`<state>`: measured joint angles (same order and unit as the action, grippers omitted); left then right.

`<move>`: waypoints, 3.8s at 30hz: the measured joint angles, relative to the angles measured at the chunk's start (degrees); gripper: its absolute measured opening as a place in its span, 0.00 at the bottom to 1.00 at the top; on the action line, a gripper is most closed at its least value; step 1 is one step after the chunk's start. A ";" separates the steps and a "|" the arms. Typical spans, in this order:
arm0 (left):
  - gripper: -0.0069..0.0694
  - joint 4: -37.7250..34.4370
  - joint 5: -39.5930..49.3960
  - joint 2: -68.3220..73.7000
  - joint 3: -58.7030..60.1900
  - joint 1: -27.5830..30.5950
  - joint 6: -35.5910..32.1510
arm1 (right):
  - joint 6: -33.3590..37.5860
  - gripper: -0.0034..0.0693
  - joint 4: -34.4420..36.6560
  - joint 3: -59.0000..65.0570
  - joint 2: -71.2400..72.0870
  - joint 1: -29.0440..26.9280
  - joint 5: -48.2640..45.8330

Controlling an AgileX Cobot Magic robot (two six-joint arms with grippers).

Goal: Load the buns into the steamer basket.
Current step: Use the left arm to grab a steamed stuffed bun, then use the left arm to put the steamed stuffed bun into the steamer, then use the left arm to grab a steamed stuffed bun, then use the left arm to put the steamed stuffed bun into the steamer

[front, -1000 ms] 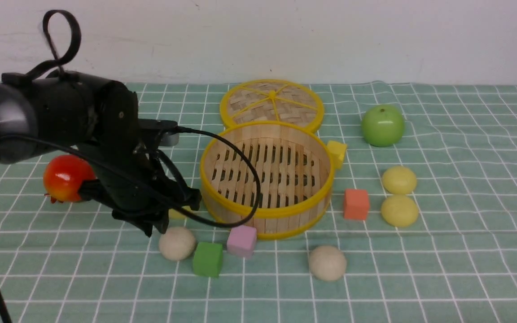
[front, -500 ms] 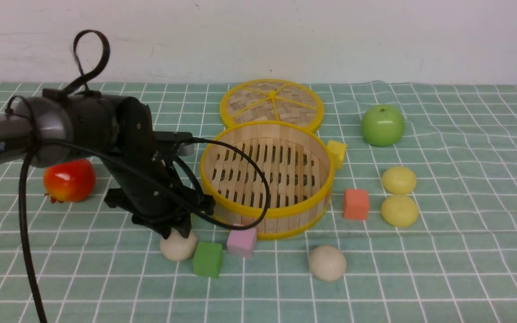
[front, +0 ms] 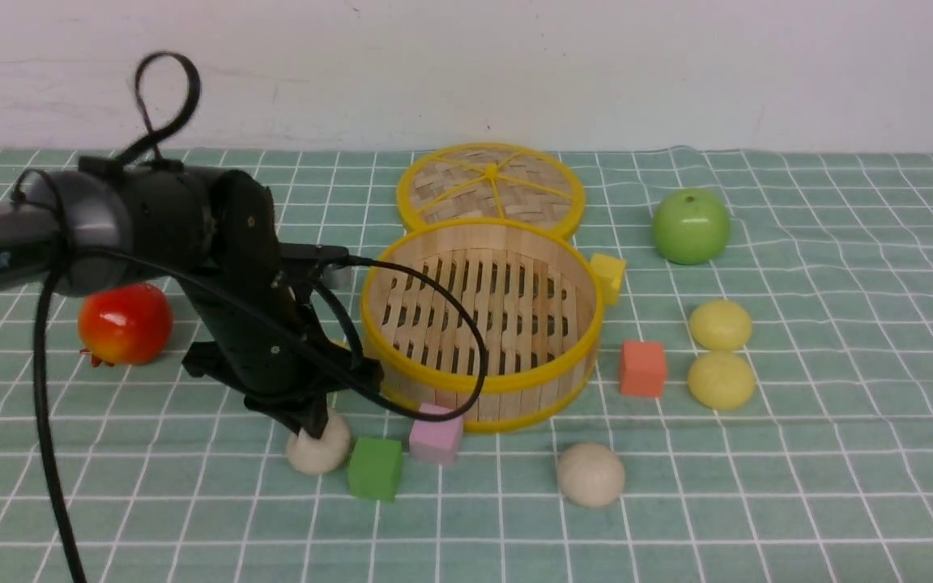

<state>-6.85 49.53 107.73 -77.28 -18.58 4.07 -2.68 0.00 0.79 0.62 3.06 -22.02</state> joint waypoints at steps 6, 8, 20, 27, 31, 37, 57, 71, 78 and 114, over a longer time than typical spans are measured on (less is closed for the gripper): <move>0.08 -5.34 -4.10 -8.21 -3.20 -4.18 -6.37 | 0.00 0.38 0.00 0.00 0.00 0.00 0.00; 0.08 -7.49 -9.63 -7.99 -4.04 -5.81 -9.67 | 0.00 0.38 0.00 0.00 0.00 0.00 0.00; 0.16 -9.69 -27.44 4.16 -4.29 -7.38 -13.39 | 0.00 0.38 0.00 0.00 0.00 0.00 0.00; 0.44 -9.82 -25.72 3.98 -4.29 -7.31 -11.63 | 0.00 0.38 0.00 0.00 0.00 0.00 0.00; 0.53 -9.78 -22.61 -0.87 -4.29 -7.31 -10.90 | 0.00 0.38 0.00 0.00 0.00 0.00 0.00; 0.42 -8.74 -8.77 -10.15 -4.48 -4.37 -7.20 | 0.00 0.38 0.00 0.00 0.00 0.00 0.00; 0.37 2.30 -13.09 3.76 -4.38 2.84 -4.07 | 0.00 0.38 0.00 0.00 0.00 0.00 0.00; 0.40 2.89 -18.16 4.88 -4.38 2.84 -4.07 | 0.00 0.38 0.00 0.00 0.00 0.00 0.00; 0.40 2.89 -18.54 6.95 -4.38 2.84 -4.07 | 0.00 0.38 0.00 0.00 0.00 0.00 0.00; 0.08 -12.72 -37.77 4.36 -4.31 -1.91 -19.65 | 0.00 0.38 0.00 0.00 0.00 0.00 0.00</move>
<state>-19.57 11.76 112.09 -81.59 -20.49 -15.58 -2.68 0.00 0.79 0.62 3.06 -22.02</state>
